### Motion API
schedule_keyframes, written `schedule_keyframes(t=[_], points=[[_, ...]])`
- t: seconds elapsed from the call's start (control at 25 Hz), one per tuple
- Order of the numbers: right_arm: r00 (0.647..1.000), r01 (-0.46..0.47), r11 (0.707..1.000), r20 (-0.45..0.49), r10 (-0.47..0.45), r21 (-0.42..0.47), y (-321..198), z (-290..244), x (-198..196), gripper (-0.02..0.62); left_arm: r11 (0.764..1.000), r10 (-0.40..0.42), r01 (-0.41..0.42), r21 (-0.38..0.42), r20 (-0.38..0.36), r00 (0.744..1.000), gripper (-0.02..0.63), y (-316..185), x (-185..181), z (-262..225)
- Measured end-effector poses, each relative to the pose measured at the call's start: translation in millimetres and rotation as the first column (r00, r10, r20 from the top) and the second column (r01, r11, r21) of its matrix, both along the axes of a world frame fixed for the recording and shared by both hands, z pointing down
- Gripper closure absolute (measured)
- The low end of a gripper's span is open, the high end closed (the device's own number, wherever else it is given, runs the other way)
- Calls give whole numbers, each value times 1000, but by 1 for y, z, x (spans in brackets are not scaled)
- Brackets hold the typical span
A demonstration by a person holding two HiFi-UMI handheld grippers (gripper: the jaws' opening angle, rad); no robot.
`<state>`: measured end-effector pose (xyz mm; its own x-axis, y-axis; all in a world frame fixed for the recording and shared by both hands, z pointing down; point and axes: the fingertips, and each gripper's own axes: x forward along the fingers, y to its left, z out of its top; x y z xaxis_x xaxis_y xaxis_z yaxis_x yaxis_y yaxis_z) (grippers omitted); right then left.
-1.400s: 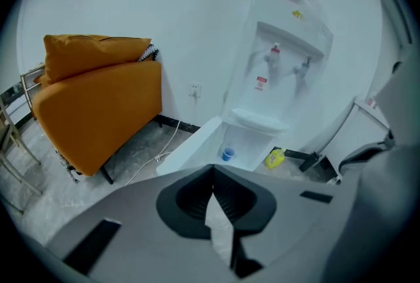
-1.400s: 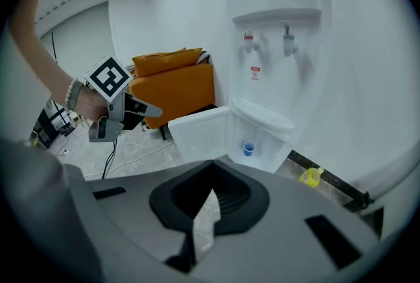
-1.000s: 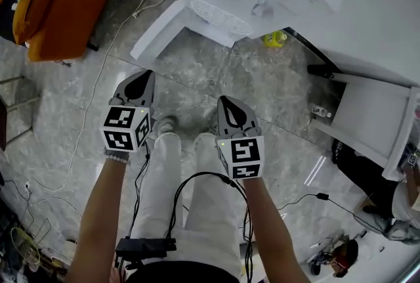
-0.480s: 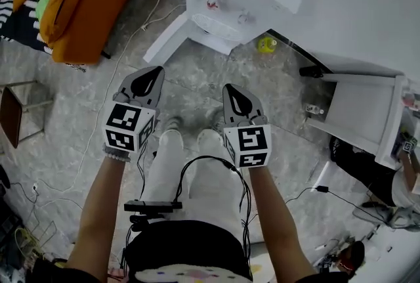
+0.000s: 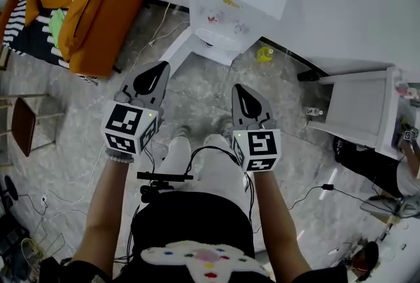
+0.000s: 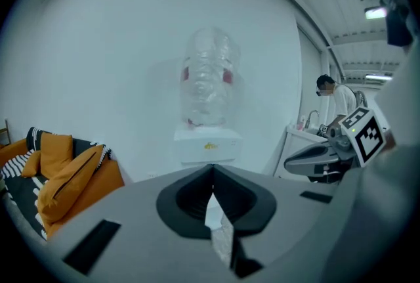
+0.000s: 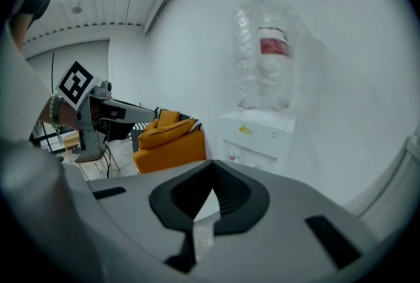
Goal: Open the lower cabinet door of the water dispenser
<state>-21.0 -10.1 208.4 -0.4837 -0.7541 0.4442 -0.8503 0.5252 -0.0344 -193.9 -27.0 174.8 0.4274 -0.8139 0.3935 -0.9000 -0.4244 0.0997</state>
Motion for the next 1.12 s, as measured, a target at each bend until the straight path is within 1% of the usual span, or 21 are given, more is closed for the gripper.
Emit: schedule_keyframes(t=[0.2,0.36,0.48,0.56,0.76,0.92,1.12], points=[[1000,-14,998,16,13,57,10,-37,0,592,997,36,-37,74,24,999,594,9,-5,-42],[1000,-17,995,25,14,98,19,-60,-1,592,993,19,-23,120,30,999,594,19,-15,-67],[1000,-21,992,26,18,122,25,-75,-2,592,992,10,-14,129,30,999,594,29,-20,-77],[999,-21,991,27,17,133,29,-83,-5,592,988,11,-15,156,33,999,594,33,-23,-87],[1000,-10,990,29,6,144,36,-94,-15,592,986,32,-37,161,33,999,593,45,-27,-96],[999,-7,986,36,1,166,37,-104,-21,592,981,56,-62,184,35,998,594,49,-23,-104],[1000,-8,984,16,5,180,42,-112,-21,592,980,70,-74,183,28,997,594,57,-20,-105]])
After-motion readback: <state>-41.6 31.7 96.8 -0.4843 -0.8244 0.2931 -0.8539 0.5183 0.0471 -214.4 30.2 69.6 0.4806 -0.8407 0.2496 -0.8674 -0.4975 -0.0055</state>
